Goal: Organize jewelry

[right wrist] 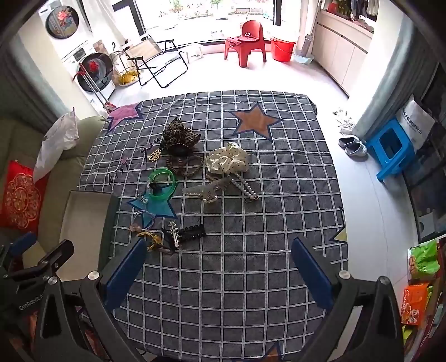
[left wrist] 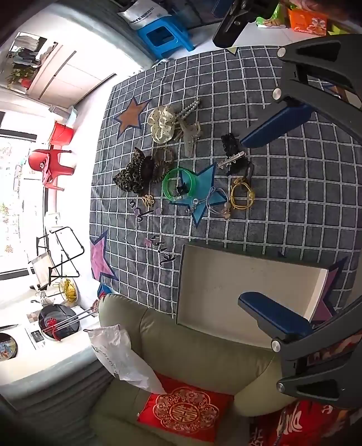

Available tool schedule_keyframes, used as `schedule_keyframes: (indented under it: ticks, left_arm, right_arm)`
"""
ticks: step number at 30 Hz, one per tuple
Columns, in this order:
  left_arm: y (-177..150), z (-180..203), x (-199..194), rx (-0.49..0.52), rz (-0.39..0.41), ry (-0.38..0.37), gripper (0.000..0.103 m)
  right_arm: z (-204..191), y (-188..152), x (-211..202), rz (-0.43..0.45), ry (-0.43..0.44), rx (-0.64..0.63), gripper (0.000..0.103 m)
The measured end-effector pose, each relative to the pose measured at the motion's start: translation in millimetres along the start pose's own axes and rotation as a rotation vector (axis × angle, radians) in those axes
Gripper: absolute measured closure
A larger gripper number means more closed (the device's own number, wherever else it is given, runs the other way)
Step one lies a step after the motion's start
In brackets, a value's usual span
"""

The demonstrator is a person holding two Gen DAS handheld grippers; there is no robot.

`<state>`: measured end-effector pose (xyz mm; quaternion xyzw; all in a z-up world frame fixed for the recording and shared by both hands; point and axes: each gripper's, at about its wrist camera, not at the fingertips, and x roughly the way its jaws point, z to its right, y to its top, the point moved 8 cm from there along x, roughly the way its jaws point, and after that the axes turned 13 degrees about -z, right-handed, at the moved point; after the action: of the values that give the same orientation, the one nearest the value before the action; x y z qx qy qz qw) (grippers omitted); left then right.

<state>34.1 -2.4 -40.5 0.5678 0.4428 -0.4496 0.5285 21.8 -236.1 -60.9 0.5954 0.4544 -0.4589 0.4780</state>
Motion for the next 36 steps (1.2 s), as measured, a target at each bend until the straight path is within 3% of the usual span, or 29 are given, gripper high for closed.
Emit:
schedule_keyframes:
  ticks: [36]
  left_arm:
    - [1, 0, -2, 0.004, -0.004, 0.004, 0.000]
  right_arm:
    - [4, -1, -5, 0.009, 0.005, 0.010, 0.000]
